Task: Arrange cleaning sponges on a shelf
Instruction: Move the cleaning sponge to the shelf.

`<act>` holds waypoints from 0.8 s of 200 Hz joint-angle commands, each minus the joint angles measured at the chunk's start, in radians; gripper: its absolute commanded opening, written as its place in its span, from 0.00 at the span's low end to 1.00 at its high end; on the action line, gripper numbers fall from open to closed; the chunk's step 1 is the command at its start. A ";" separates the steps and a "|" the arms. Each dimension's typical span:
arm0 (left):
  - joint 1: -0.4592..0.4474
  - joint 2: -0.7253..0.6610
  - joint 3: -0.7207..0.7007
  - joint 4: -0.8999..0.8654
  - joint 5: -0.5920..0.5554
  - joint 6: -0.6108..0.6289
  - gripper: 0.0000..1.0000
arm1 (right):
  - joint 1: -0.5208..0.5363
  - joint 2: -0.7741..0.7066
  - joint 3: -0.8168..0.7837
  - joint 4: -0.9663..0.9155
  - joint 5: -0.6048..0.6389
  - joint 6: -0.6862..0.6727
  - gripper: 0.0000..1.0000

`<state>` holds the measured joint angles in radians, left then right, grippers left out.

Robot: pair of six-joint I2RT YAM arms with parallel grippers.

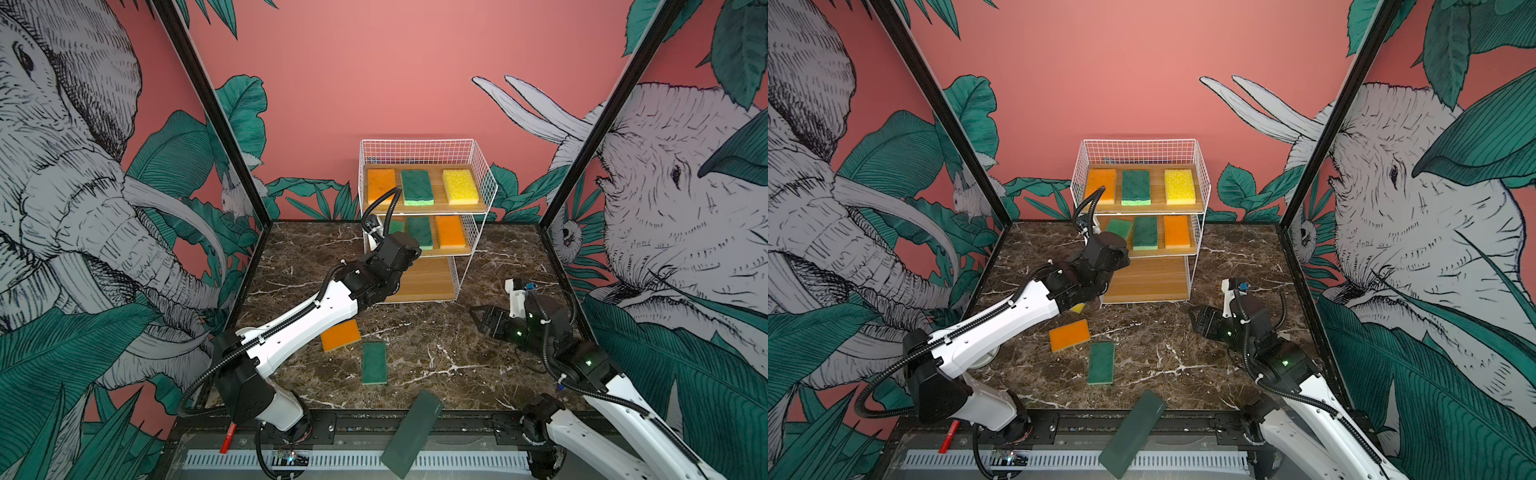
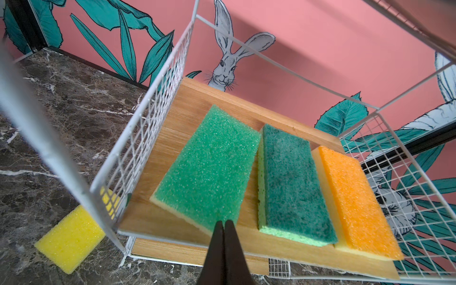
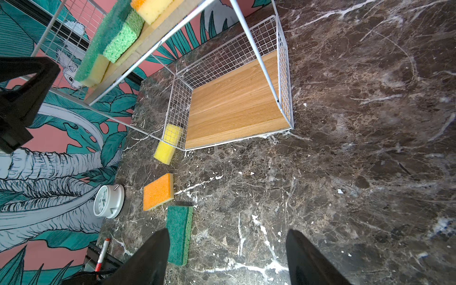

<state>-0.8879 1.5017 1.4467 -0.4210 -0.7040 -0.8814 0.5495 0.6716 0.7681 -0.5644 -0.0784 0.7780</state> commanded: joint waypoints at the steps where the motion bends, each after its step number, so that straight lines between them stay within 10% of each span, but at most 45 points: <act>1: -0.003 -0.003 -0.002 -0.023 -0.047 -0.042 0.00 | -0.002 -0.014 0.015 -0.005 0.019 -0.005 0.77; 160: -0.003 0.028 -0.041 0.007 -0.073 -0.066 0.00 | -0.001 -0.064 0.000 -0.032 0.032 -0.008 0.77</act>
<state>-0.8879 1.5196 1.4181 -0.4191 -0.7494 -0.9245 0.5495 0.6254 0.7677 -0.5961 -0.0635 0.7773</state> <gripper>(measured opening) 0.042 0.766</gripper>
